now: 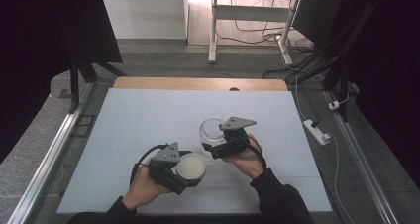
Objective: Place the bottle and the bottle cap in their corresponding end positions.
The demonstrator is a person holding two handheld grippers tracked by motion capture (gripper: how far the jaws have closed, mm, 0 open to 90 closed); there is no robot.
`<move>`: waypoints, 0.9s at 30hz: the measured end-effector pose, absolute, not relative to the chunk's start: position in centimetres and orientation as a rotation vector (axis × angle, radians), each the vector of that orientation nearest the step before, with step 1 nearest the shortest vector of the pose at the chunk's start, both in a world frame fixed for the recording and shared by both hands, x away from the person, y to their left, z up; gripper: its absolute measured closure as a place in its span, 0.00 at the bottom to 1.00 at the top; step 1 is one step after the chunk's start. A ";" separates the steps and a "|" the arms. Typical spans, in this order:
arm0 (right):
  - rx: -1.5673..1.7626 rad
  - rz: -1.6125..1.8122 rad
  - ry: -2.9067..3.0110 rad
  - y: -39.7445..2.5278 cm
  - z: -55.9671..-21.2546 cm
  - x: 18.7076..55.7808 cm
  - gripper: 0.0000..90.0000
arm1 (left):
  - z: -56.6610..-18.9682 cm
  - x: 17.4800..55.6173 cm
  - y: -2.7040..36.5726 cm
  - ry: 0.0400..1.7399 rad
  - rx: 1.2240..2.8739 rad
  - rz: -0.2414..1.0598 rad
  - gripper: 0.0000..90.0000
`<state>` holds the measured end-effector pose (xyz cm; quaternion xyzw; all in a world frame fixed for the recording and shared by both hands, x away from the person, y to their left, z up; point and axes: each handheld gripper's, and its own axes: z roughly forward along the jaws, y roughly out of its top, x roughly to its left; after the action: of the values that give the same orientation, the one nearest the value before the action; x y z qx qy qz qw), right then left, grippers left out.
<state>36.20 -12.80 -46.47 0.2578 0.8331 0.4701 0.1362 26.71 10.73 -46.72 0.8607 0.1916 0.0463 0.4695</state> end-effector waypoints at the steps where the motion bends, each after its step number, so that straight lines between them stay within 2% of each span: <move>1: 0.750 1.360 2.408 -12.7 -46.4 36.4 0.08 | -46.8 26.7 10.7 0.469 2.110 0.116 0.09; 27: 0.797 1.312 2.401 -10.4 -47.4 39.9 0.08 | -50.2 28.7 9.0 0.438 2.166 0.139 0.09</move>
<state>39.87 -10.43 -47.39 0.2767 0.8336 0.4555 0.1451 28.75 9.05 -50.22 0.8750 0.1769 0.0561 0.4472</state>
